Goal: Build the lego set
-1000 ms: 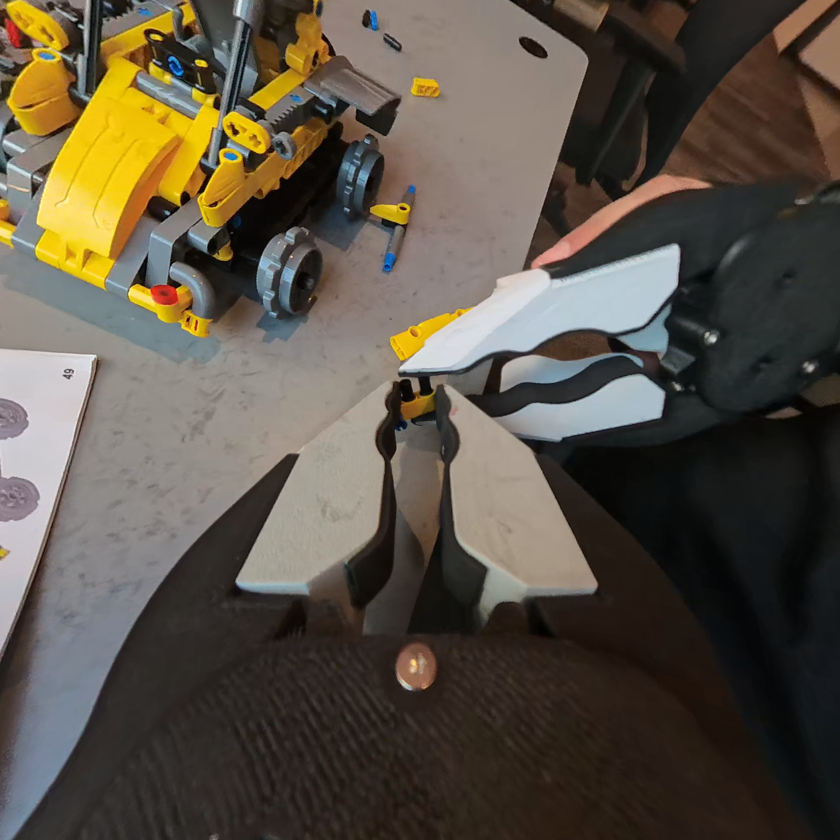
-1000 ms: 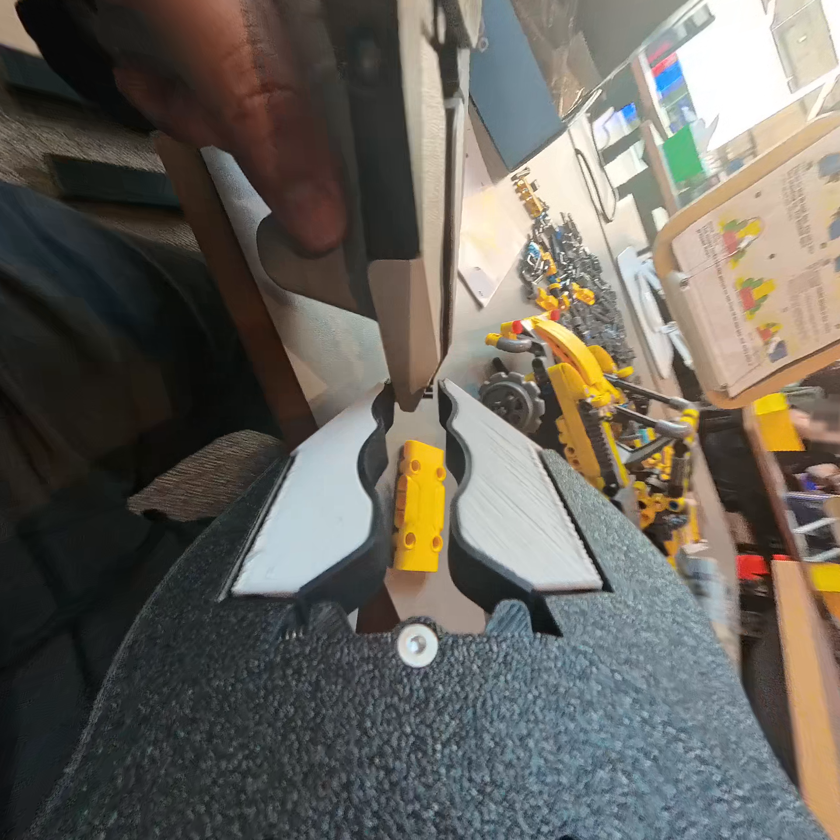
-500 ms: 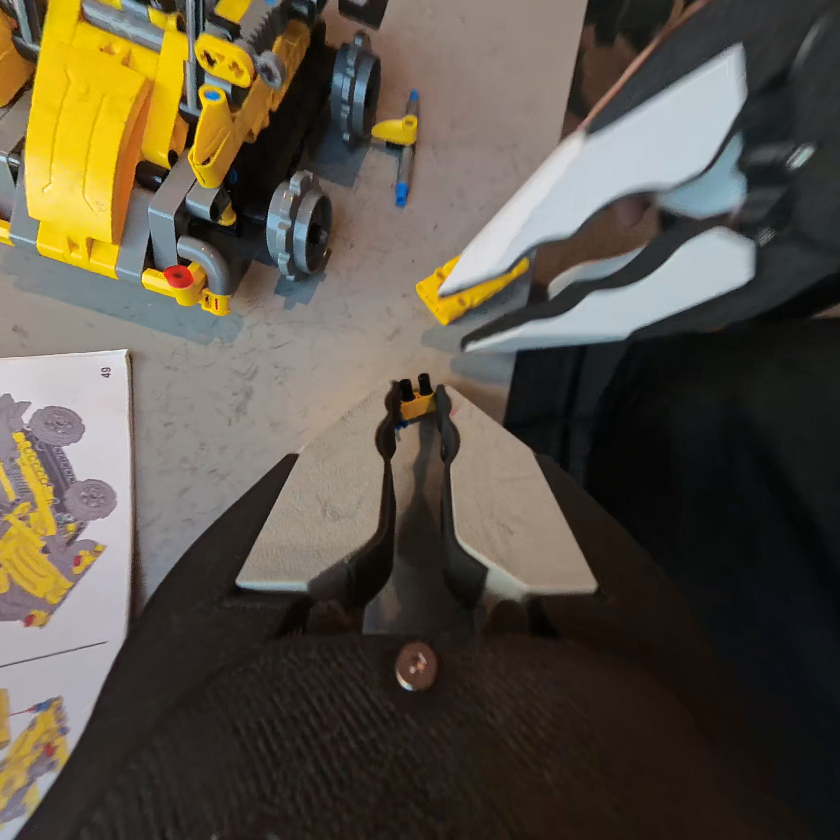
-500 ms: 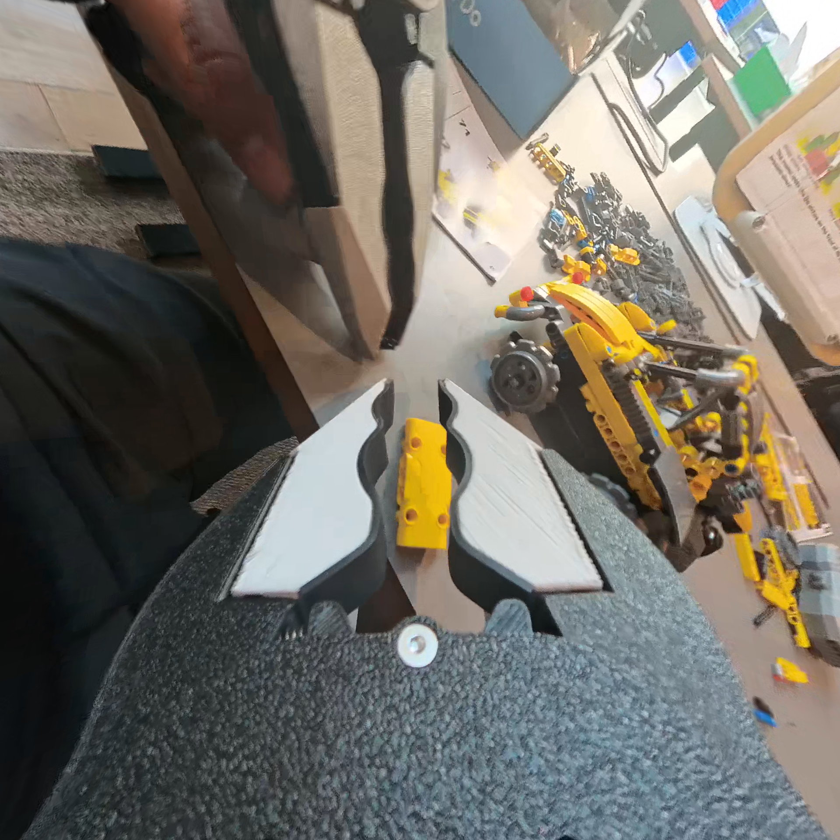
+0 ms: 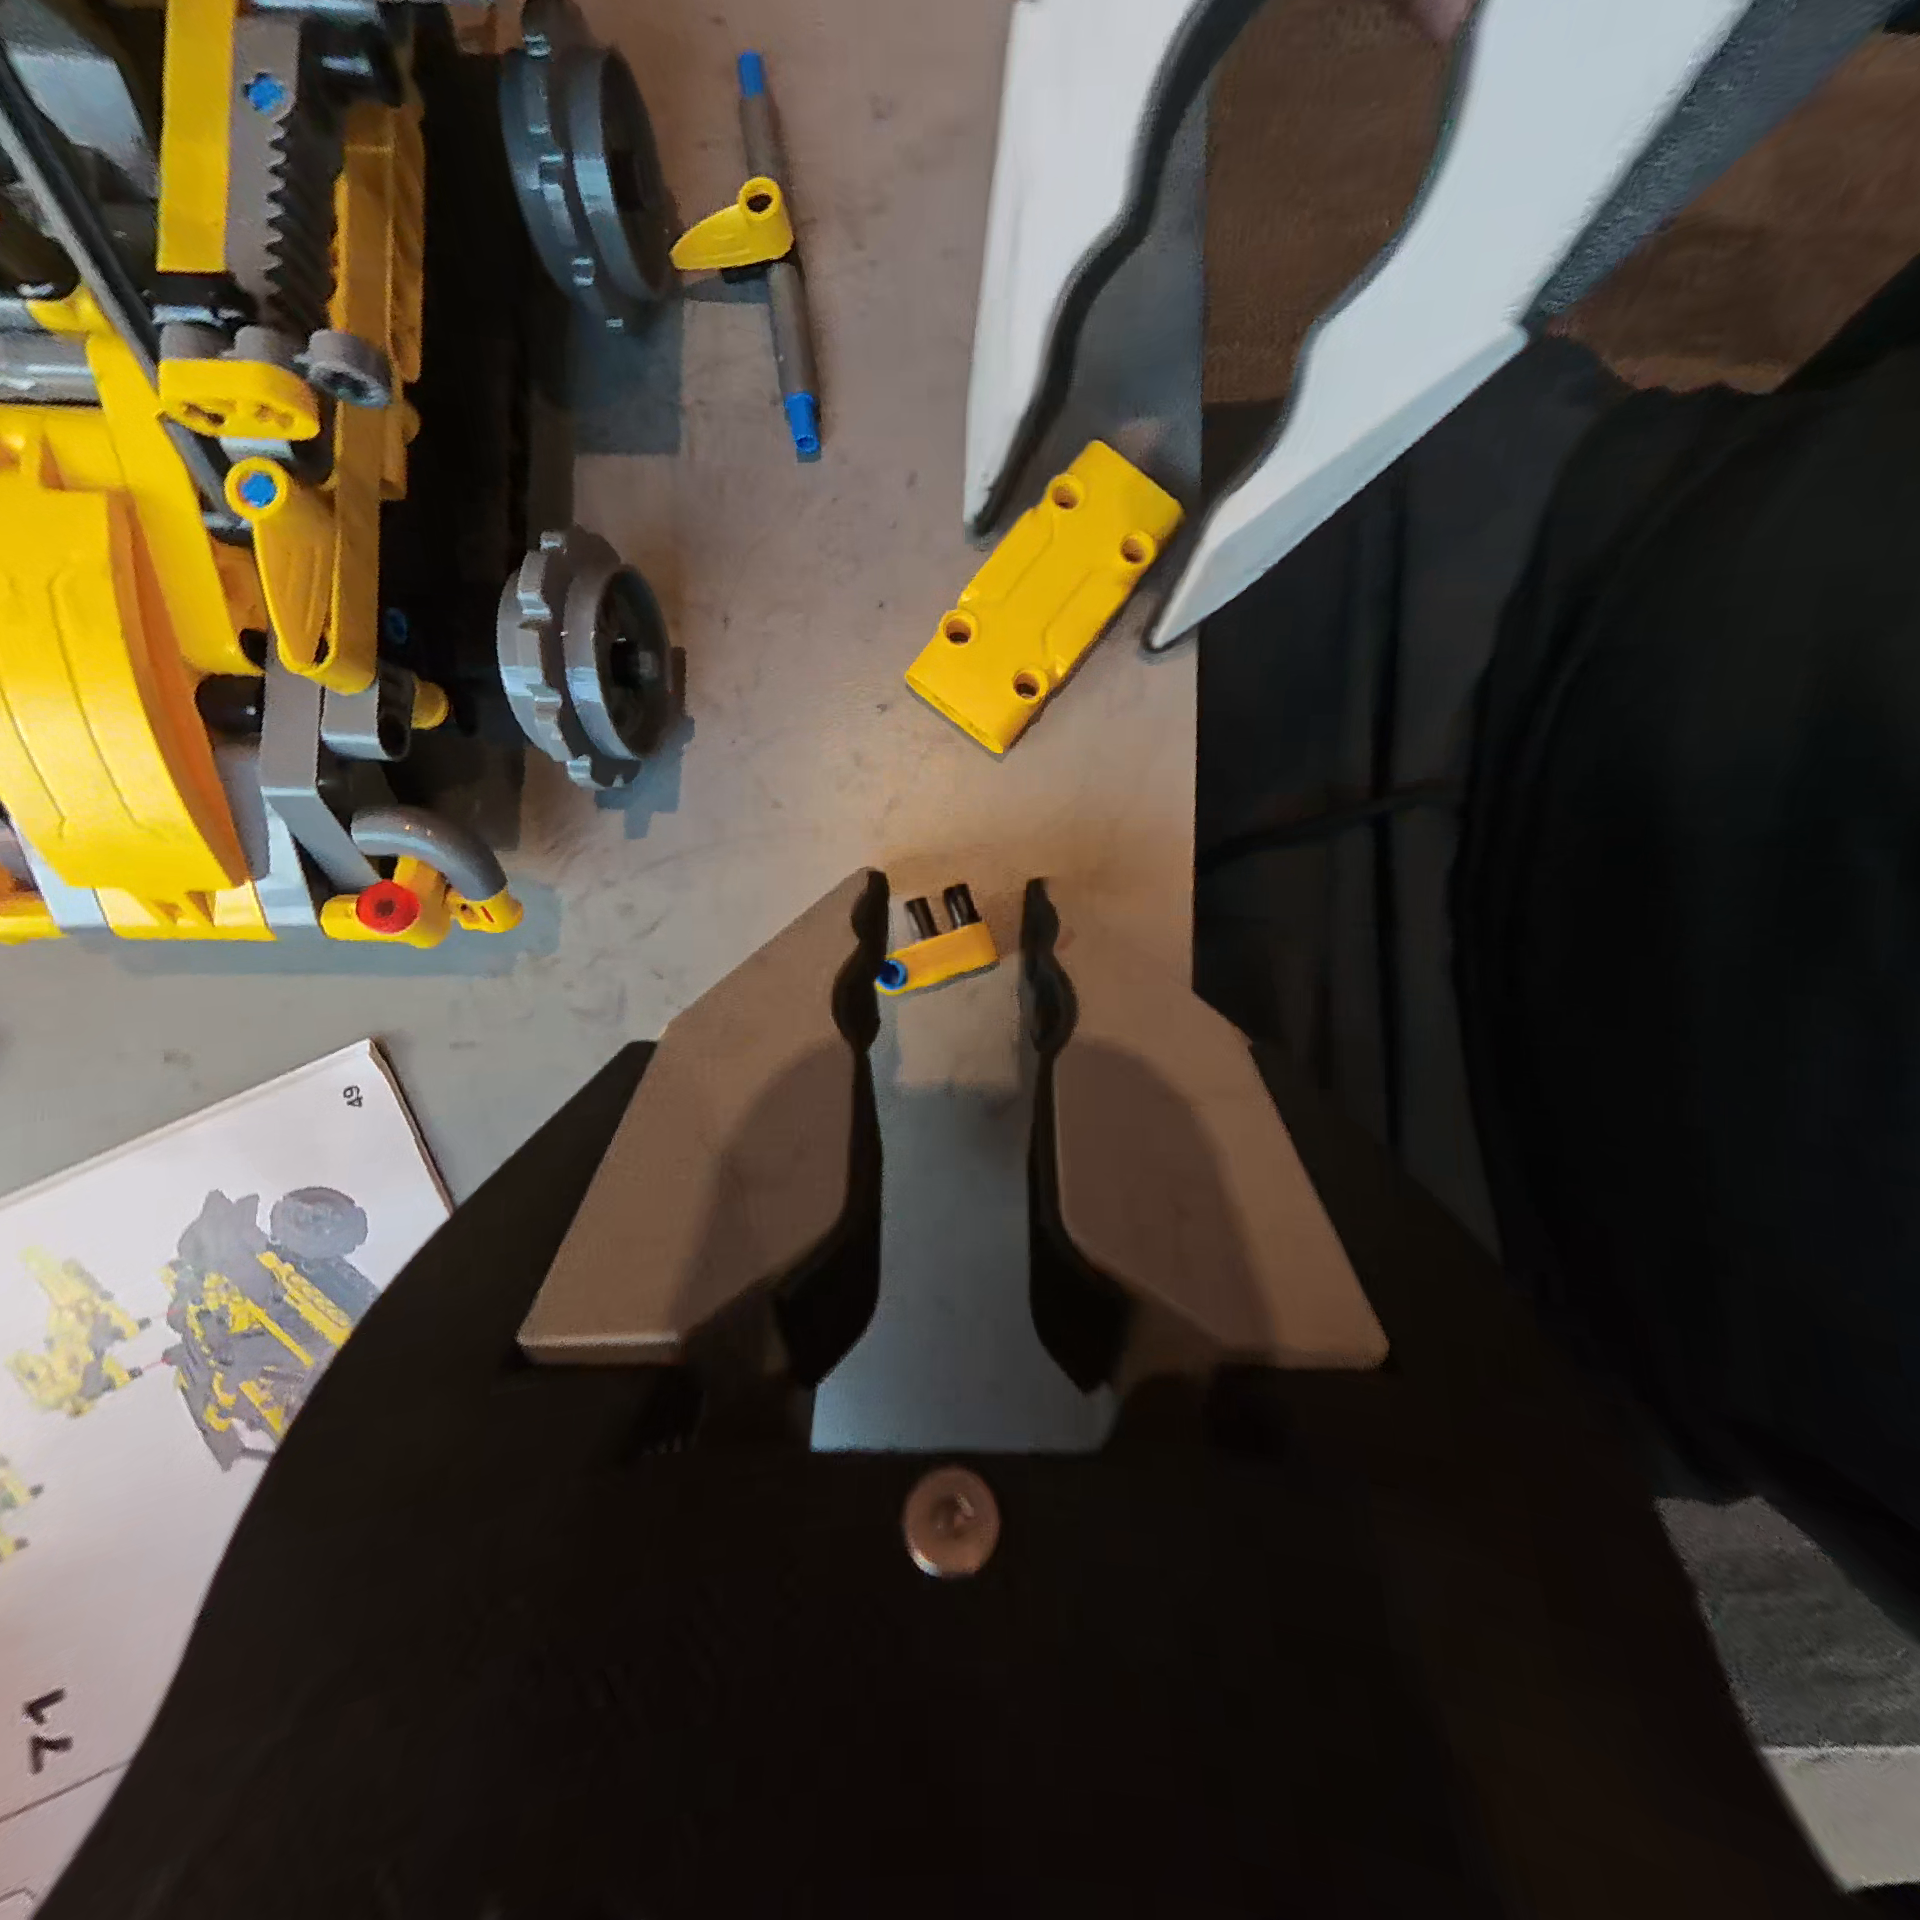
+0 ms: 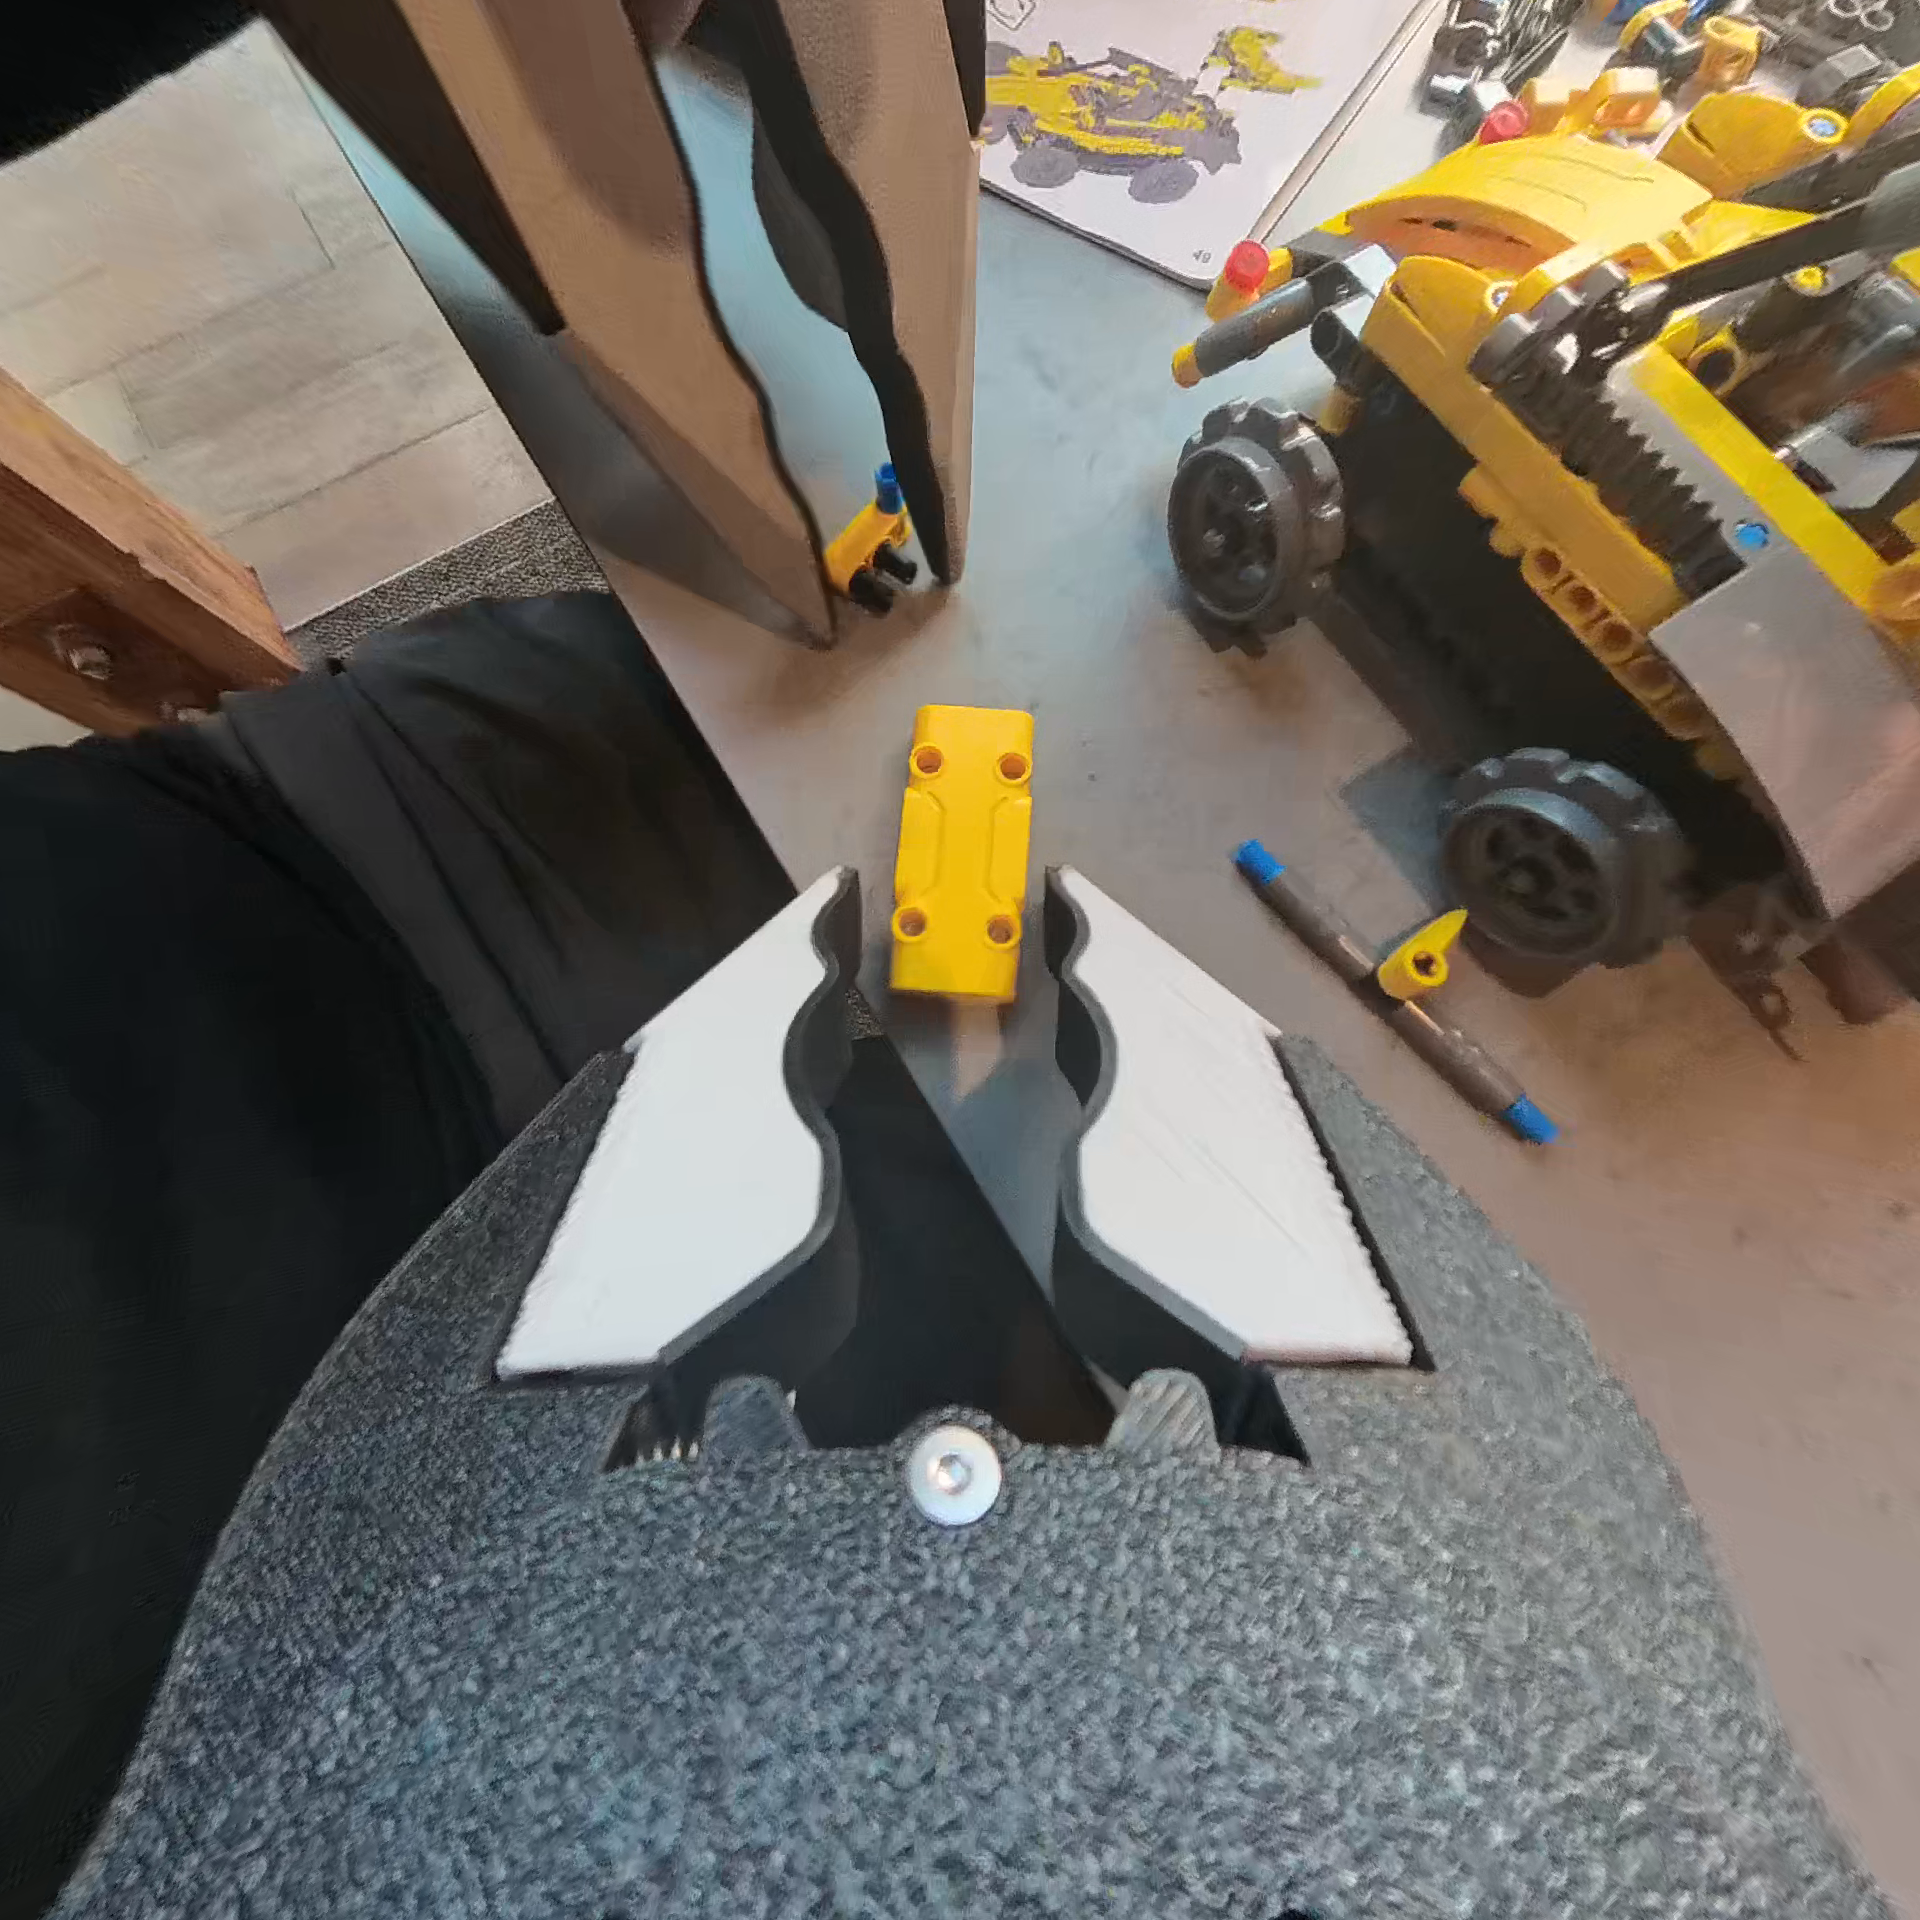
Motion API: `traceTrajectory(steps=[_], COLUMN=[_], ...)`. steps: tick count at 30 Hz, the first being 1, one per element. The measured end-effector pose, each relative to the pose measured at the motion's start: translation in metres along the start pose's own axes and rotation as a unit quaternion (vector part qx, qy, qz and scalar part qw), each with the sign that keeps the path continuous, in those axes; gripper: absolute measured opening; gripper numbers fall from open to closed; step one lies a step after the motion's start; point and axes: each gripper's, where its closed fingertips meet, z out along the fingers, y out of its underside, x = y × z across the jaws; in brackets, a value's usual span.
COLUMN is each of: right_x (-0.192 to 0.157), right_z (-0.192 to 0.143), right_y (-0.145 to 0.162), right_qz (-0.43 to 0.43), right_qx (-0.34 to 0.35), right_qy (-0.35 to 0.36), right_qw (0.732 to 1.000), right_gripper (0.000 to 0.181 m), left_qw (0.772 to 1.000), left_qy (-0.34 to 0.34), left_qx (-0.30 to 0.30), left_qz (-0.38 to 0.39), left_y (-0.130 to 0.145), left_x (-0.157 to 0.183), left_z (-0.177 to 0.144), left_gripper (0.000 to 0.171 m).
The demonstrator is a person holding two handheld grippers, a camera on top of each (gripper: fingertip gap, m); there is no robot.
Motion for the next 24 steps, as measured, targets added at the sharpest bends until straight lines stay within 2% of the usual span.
traceTrajectory(steps=[3,5,10,14,17,24], right_x=[-0.001,-0.003,-0.004,-0.004,-0.002,-0.001], right_z=[0.003,0.002,0.002,0.004,0.004,0.004], right_y=[-0.002,-0.001,-0.001,-0.003,-0.004,-0.005], right_qz=[-0.010,-0.022,-0.083,-0.127,-0.137,-0.181], right_qx=[-0.012,-0.024,-0.046,-0.051,-0.050,-0.053], right_qy=[-0.027,-0.046,-0.071,-0.075,-0.079,-0.087], right_qw=[1.000,0.998,0.993,0.988,0.986,0.978], right_gripper=[0.032,0.026,0.026,0.028,0.031,0.027], left_qw=[1.000,0.999,0.998,0.994,0.985,0.982], left_qy=[-0.011,-0.024,-0.056,-0.080,-0.111,-0.112], left_qx=[-0.013,-0.022,-0.007,0.035,0.061,0.080], left_qz=[0.020,0.025,-0.001,-0.067,-0.120,-0.127], left_y=[0.002,0.006,0.018,0.023,0.025,0.022], left_x=[-0.002,-0.004,-0.005,-0.007,-0.014,-0.011], left_z=[-0.001,-0.005,-0.015,-0.017,-0.018,-0.016], left_gripper=[0.038,0.041,0.051,0.054,0.048,0.051])
